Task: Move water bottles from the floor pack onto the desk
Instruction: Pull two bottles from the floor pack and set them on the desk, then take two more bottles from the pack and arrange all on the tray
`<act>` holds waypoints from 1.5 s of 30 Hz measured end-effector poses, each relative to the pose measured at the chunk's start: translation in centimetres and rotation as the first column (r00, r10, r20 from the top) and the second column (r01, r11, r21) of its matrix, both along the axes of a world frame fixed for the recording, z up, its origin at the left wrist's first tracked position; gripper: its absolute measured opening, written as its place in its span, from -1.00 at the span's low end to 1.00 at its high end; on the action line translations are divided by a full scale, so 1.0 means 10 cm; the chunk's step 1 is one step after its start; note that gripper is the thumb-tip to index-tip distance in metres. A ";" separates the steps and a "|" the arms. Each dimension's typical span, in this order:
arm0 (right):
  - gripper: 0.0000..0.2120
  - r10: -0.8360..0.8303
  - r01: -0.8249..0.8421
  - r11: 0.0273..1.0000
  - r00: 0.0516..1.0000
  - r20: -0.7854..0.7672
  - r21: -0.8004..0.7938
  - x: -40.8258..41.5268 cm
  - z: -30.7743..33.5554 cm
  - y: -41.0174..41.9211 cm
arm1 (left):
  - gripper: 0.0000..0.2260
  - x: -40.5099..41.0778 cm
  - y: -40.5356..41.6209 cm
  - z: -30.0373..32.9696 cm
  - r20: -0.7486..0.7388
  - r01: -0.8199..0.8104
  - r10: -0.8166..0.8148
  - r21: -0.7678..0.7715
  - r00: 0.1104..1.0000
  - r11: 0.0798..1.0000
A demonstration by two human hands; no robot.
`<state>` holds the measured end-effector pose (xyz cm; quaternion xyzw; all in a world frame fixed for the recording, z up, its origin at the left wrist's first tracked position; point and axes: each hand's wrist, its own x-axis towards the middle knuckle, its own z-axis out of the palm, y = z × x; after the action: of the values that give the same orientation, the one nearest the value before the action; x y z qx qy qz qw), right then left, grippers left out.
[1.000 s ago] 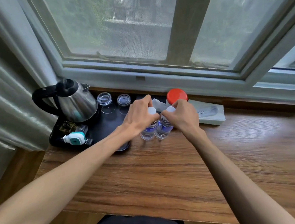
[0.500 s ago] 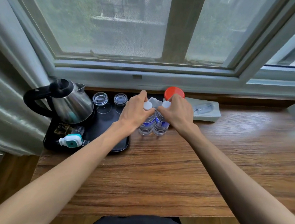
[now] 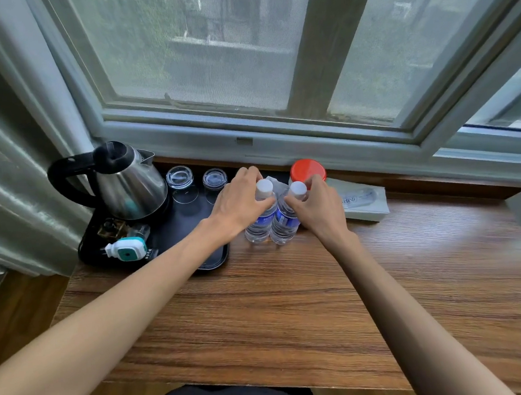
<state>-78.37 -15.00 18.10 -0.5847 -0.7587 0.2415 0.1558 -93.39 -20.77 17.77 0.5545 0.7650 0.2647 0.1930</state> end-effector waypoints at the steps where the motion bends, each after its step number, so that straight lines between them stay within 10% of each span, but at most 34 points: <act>1: -0.66 0.004 -0.004 1.000 1.000 -0.012 -0.005 0.02 -0.01 -0.02 | -0.65 0.01 -0.03 0.00 -0.011 -0.016 0.016 0.012 1.000 1.000; 14: -0.51 -0.095 0.087 0.995 0.982 -0.162 -0.055 0.89 0.16 -0.27 | -0.76 0.71 -0.27 0.32 0.012 0.009 -0.012 0.249 1.000 0.969; 23: -0.41 -0.196 0.188 0.980 0.971 -0.139 -0.065 2.48 0.29 -0.65 | -0.51 2.09 -0.24 0.35 -0.047 0.272 -0.271 0.009 0.961 0.962; 45: -0.36 -0.778 0.727 0.620 0.617 -0.113 -0.297 6.46 -0.21 -1.73 | -0.48 6.32 0.00 -0.05 -0.123 0.803 -0.851 -0.283 0.511 0.524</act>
<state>-13.78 -32.25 15.96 -0.8309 -0.3855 0.3022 0.2639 -30.19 -20.81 17.25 0.8597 0.4447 -0.0050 0.2513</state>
